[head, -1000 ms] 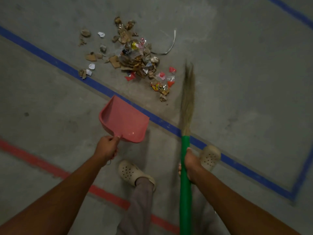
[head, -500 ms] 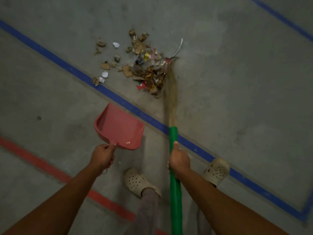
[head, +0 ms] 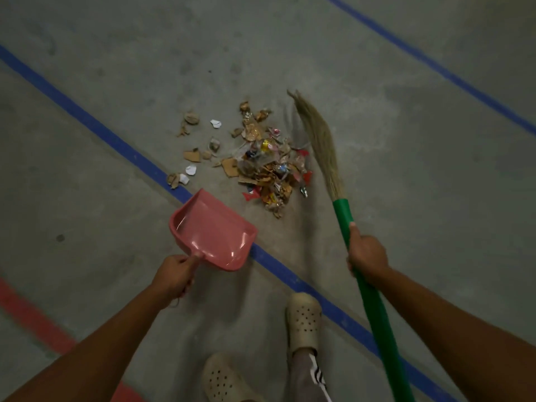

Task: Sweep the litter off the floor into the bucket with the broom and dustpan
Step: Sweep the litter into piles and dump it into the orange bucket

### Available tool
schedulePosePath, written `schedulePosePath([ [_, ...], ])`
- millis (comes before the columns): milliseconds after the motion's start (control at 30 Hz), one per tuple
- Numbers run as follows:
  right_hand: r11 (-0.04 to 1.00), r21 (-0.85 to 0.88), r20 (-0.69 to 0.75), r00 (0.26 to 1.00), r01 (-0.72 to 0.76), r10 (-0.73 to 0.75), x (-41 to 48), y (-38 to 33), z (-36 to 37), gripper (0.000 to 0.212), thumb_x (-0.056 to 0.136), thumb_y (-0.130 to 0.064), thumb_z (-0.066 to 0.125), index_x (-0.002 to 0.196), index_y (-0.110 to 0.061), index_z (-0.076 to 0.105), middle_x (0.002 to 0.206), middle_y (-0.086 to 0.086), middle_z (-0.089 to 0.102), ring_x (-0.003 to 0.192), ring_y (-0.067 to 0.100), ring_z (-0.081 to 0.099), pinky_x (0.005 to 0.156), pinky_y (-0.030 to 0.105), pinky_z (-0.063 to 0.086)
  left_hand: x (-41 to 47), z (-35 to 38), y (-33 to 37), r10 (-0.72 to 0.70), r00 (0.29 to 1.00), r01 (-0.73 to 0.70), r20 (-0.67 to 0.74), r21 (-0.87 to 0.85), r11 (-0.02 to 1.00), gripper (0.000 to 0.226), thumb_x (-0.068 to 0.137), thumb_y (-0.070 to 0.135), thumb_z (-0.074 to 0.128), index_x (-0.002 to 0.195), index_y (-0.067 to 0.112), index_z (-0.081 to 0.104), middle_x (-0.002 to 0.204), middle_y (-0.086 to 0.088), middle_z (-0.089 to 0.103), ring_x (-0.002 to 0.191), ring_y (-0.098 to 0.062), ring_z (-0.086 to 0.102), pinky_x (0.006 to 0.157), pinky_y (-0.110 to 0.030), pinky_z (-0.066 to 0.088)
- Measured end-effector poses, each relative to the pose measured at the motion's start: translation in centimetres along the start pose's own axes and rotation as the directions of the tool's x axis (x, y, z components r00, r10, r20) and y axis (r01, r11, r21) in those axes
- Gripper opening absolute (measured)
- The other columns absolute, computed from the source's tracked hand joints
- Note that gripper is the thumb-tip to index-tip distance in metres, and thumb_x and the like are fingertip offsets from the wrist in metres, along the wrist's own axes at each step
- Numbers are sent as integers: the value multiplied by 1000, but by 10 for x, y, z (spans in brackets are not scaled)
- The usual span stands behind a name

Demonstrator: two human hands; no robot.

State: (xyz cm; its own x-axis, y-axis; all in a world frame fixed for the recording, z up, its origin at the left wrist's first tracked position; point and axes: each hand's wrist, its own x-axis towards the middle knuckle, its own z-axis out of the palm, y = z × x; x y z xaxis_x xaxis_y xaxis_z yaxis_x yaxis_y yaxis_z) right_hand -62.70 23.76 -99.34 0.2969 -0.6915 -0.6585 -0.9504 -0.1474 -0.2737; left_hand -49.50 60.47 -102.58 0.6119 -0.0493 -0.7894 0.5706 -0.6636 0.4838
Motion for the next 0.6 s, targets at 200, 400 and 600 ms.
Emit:
schedulePosePath([
  [200,997,-43,37,997,68,-67,133,-57,28,75,103,-62,30,75,-1,63,60,12,64,48,25,60,66,38,57,87,20,5,-66,998,66,22,8,998,55,99,49,56,65,6,52,40,-4,46,29,-12,36,32,-16,26],
  [400,912,-264,48,949,314,-313,194,-54,71,82,106,-55,22,66,0,67,51,10,63,48,25,64,60,27,50,161,46,19,-73,996,69,47,93,993,63,98,57,52,59,8,52,42,-6,46,32,-15,37,35,-17,27],
  [600,887,-330,134,946,324,-296,184,-18,100,73,101,-64,25,75,-8,62,68,15,68,56,29,68,55,32,55,208,66,49,-72,990,51,122,162,985,56,98,60,50,74,10,53,57,-7,47,39,-15,38,40,-21,31],
])
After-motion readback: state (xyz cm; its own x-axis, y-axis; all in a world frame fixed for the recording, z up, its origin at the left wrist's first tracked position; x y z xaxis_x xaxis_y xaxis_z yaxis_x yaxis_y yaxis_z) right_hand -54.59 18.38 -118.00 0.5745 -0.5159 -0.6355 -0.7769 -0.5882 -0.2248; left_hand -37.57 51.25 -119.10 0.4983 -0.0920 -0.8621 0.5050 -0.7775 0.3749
